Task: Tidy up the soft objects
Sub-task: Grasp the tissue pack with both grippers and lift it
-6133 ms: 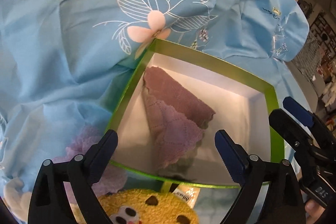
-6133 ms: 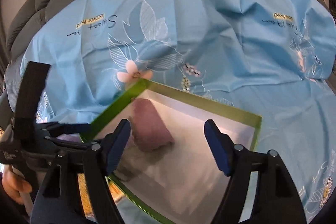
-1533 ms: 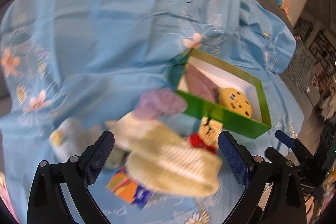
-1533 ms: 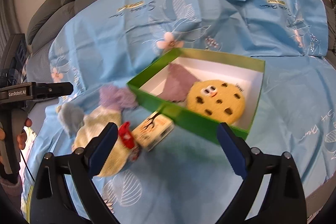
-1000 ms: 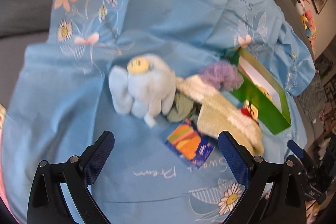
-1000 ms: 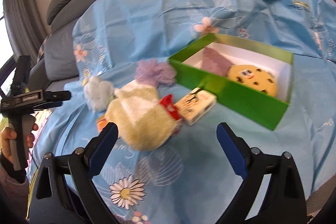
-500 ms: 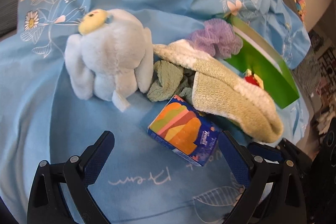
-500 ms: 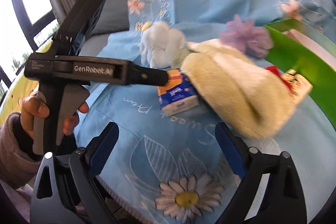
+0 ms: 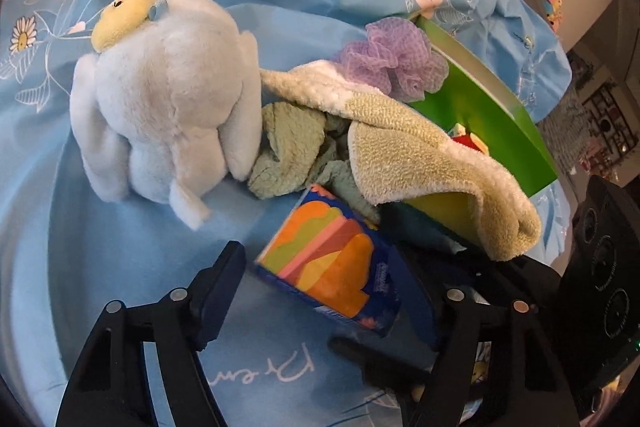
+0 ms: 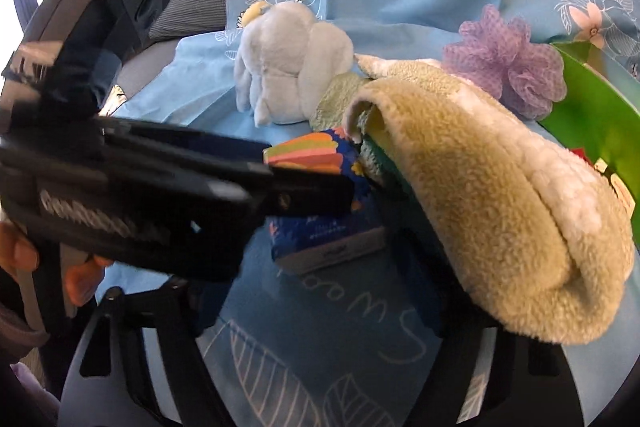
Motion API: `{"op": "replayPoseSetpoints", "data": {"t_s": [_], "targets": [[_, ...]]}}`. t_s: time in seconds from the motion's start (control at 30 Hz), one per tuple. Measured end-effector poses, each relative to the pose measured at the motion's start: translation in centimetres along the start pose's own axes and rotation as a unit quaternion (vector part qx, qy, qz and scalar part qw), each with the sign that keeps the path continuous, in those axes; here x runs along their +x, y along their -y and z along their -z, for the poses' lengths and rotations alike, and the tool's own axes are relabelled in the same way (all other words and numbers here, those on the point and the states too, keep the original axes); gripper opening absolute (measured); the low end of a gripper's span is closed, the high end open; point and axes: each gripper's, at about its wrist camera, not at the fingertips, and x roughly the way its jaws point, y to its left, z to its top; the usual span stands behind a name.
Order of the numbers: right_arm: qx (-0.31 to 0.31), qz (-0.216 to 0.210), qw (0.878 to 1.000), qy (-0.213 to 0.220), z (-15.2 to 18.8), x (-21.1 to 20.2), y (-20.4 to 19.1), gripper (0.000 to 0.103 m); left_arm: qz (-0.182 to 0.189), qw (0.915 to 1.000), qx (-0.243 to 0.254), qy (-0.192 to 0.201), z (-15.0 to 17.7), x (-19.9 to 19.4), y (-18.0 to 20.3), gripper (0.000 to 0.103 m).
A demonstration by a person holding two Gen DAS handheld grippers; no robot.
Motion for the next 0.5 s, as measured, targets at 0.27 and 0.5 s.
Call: {"op": "replayPoseSetpoints", "data": {"t_s": [0.27,0.5], "targets": [[0.016,-0.002,1.000,0.007,0.2,-0.7,0.1,0.053,0.016,0.9994,-0.028,0.012,0.8,-1.7,-0.5,0.056],[0.005,-0.007,0.999,0.036,0.0,-4.2,-1.8,0.053,0.003,0.9988,-0.002,0.050,1.2,-5.9,2.3,0.056]]}}
